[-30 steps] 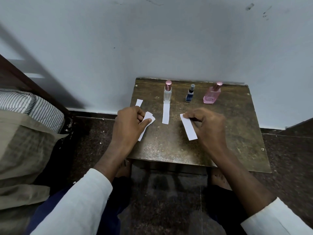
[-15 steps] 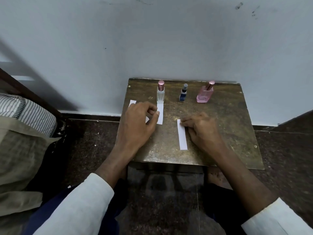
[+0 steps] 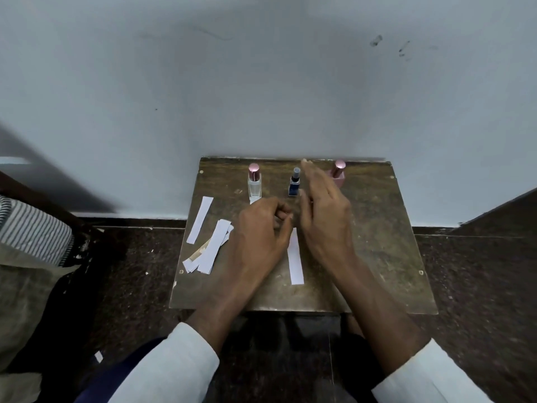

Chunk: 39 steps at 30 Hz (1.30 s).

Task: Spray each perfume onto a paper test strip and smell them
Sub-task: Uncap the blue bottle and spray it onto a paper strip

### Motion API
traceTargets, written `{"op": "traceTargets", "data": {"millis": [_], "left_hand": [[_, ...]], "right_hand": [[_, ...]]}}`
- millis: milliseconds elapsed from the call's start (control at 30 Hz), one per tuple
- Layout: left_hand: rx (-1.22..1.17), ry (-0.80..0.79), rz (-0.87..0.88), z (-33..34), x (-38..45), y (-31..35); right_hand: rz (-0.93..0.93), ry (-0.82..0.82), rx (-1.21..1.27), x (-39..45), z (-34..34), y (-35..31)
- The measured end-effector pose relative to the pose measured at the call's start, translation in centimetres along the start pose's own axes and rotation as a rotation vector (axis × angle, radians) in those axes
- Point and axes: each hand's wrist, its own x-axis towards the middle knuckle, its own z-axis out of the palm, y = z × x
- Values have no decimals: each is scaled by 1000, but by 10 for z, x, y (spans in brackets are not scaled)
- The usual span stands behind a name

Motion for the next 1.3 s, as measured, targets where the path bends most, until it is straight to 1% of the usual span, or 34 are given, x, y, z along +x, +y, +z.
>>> {"op": "traceTargets", "data": {"millis": [67, 200, 533, 833, 900, 967, 1033, 1133, 1300], "left_hand": [[-15, -16, -20, 6, 4, 1], [67, -3, -9, 14, 7, -1], [-5, 8, -4, 11, 10, -3], [28, 98, 31, 1, 6, -7], [22, 125, 49, -5, 5, -5], [16, 119, 87, -10, 5, -3], [22, 87, 148, -14, 3, -5], [-4, 27, 228, -16, -4, -7], [-84, 39, 253, -25, -14, -6]], "right_hand": [[8, -12, 17, 5, 7, 0], [-2, -29, 51, 14, 14, 5], [59, -46, 42, 20, 20, 10], [115, -14, 125, 15, 2, -3], [113, -33, 162, 11, -6, -10], [107, -64, 190, 3, -14, -15], [107, -81, 215, -6, -21, -19], [165, -103, 295, -17, -30, -21], [232, -159, 406, -27, -36, -20]]}}
